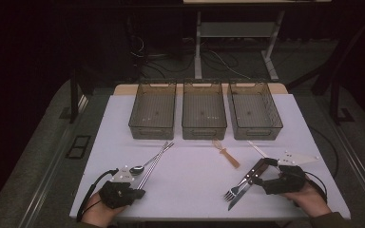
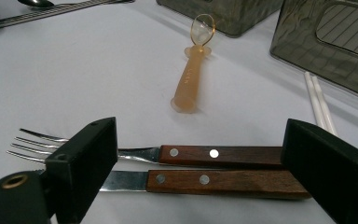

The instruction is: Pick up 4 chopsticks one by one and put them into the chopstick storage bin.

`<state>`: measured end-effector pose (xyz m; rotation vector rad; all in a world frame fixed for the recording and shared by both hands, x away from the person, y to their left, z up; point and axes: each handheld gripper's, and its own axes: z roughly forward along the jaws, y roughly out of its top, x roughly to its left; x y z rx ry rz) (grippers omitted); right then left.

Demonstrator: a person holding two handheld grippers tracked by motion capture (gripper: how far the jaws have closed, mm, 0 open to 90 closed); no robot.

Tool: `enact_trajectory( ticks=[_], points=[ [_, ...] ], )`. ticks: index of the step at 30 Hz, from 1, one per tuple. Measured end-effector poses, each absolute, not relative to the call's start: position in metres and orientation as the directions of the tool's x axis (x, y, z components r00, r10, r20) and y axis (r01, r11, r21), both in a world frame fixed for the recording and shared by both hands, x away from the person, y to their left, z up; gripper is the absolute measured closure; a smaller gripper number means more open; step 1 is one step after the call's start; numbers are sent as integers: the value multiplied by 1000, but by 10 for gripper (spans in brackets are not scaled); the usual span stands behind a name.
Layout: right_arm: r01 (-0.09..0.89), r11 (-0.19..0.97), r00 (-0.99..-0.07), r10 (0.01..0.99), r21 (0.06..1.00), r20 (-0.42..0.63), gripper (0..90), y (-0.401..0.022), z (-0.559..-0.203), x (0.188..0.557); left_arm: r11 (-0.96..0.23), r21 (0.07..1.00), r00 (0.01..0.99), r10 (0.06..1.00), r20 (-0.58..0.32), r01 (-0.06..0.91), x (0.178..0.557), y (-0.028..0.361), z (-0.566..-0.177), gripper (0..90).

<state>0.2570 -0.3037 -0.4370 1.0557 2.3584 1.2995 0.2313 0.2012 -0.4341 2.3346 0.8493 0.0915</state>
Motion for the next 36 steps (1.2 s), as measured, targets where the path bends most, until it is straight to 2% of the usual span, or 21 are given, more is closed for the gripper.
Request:
enact_trajectory(
  ticks=[4,13,19,27,36],
  points=[
    [476,340,-706,698,811,122,108,-304,-437,257,-562,622,783,606,-140,545,239,196,-429,887],
    [479,343,-705,698,808,122,108,-302,-438,258,-509,682,746,661,-80,525,281,177,-414,798],
    [478,337,-705,699,811,125,108,-303,-438,258,-485,691,712,699,-63,537,311,163,-412,741],
    [479,334,-704,698,811,128,108,-304,-438,259,-490,662,689,722,-56,567,342,147,-423,749],
    [477,333,-703,700,814,126,107,-305,-437,258,-489,640,675,735,-64,593,358,139,-432,772]
  ],
)
